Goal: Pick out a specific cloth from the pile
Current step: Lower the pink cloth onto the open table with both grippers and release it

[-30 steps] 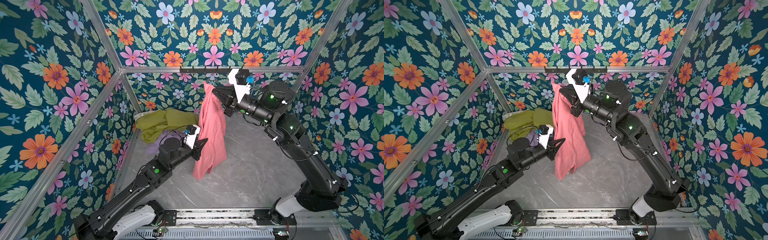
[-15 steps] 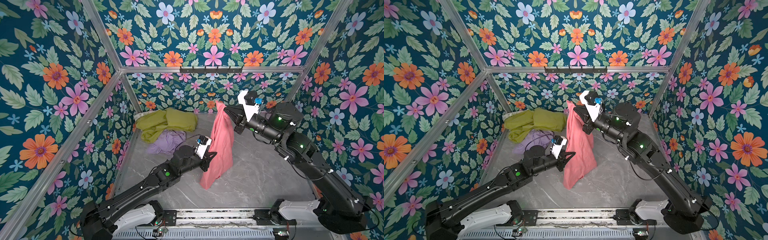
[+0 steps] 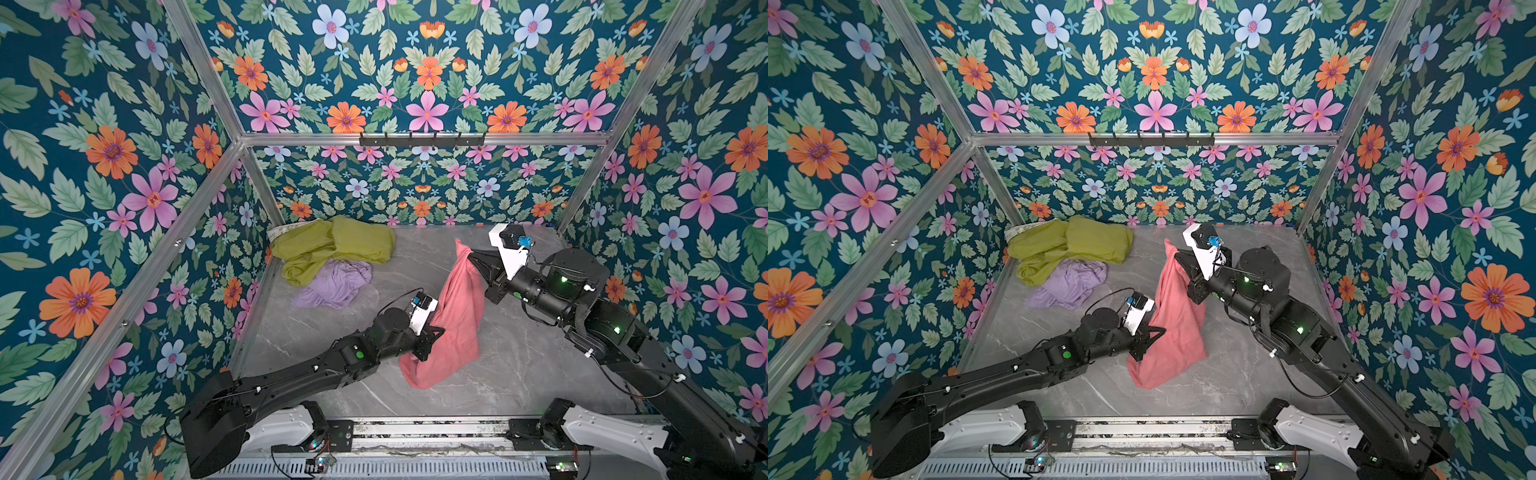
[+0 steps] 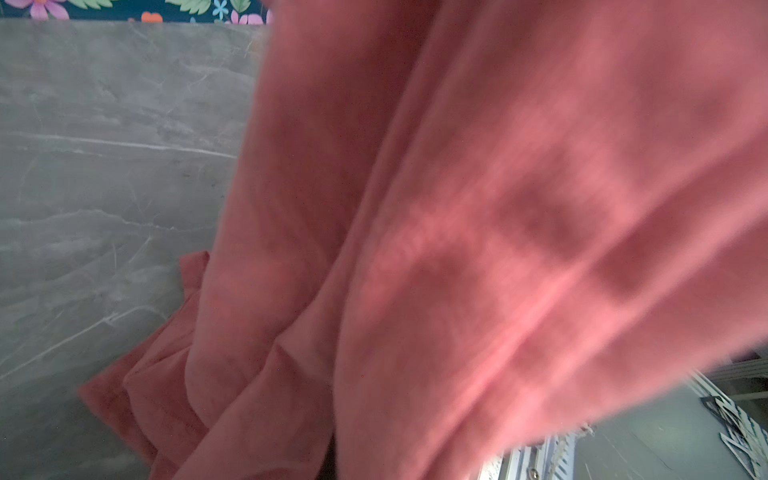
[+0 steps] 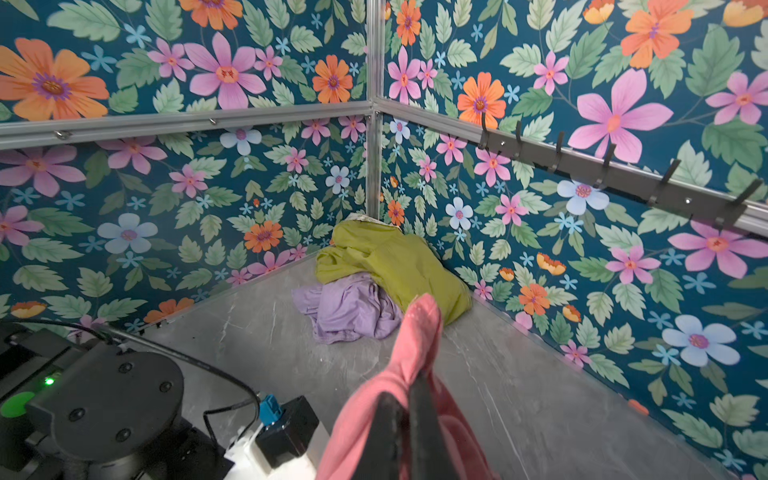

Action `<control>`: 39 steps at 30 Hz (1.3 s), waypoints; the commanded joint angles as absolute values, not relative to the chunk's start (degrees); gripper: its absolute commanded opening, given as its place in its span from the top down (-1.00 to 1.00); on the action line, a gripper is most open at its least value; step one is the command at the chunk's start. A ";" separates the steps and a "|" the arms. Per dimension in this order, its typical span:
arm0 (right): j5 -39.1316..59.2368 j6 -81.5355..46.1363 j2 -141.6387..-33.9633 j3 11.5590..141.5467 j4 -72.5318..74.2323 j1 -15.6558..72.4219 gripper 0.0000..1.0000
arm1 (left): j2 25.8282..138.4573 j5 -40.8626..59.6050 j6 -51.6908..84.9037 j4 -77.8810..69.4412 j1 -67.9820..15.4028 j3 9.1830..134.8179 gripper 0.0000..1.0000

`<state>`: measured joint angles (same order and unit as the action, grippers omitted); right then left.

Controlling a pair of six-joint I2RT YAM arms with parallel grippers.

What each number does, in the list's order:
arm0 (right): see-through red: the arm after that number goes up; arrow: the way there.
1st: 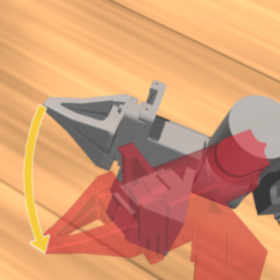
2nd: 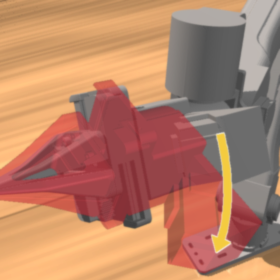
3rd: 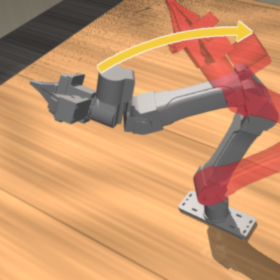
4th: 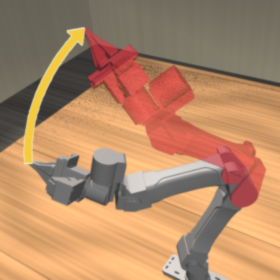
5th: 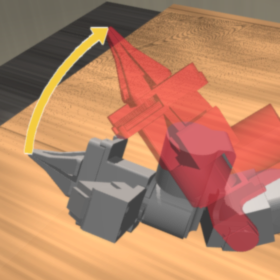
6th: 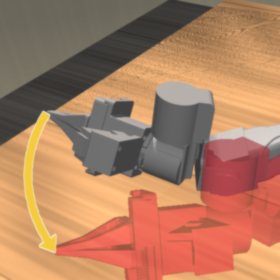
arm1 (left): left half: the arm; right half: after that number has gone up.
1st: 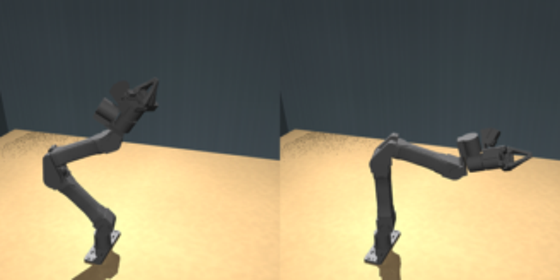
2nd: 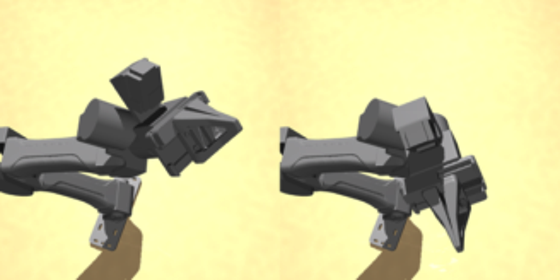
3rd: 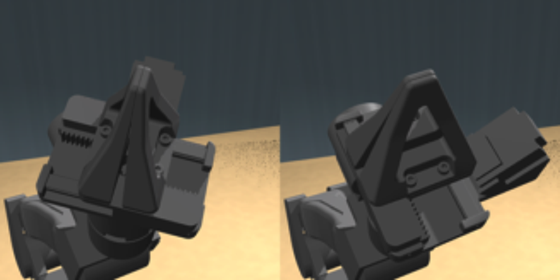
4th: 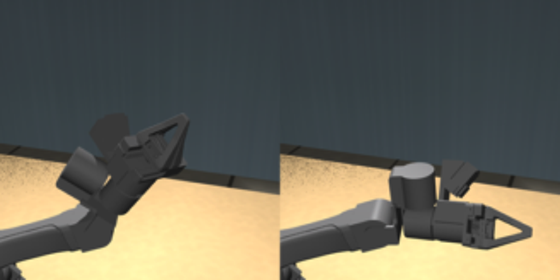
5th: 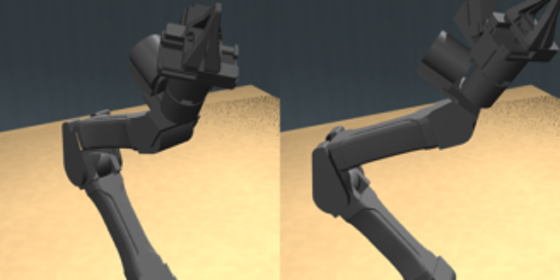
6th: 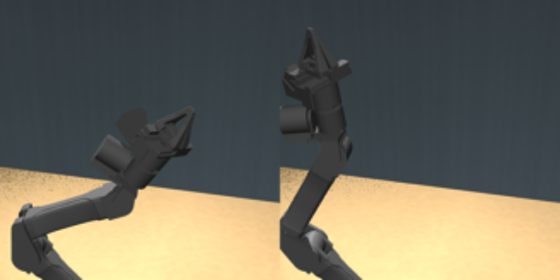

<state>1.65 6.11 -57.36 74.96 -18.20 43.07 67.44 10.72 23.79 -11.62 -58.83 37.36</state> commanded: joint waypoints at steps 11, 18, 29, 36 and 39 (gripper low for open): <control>-0.06 2.64 -58.71 68.73 -14.03 39.87 1.00 | 70.33 9.21 26.70 -19.20 -58.40 30.17 0.89; 2.80 0.42 -60.25 66.50 -12.23 36.93 1.00 | 71.54 8.05 28.21 -22.67 -54.65 27.43 0.87; 7.22 -0.04 -62.08 62.38 -12.94 36.56 1.00 | 79.19 7.97 30.39 -23.72 -48.40 27.98 0.68; 10.28 -5.37 -58.20 54.43 -15.18 36.63 1.00 | 76.10 7.38 31.67 -20.53 -47.99 26.73 -0.01; 10.84 -7.61 -56.04 51.41 -16.35 37.42 1.00 | 73.17 6.30 32.17 -17.74 -47.99 26.27 -0.09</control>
